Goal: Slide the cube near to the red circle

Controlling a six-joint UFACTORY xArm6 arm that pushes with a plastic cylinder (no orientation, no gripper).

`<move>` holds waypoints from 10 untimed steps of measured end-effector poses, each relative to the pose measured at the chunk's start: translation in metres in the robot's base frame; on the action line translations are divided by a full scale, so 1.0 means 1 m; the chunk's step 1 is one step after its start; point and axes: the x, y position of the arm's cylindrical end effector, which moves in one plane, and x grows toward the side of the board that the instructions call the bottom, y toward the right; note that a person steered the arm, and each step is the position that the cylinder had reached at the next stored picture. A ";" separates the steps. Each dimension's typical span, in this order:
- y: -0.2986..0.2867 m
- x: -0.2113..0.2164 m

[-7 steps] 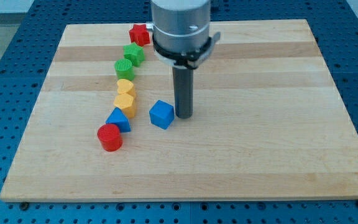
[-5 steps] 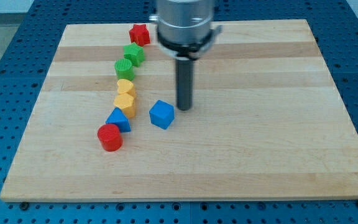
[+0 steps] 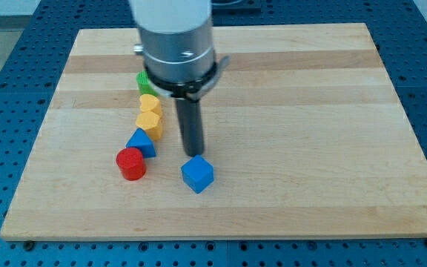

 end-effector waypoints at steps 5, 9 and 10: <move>-0.064 0.107; -0.052 0.053; -0.103 0.056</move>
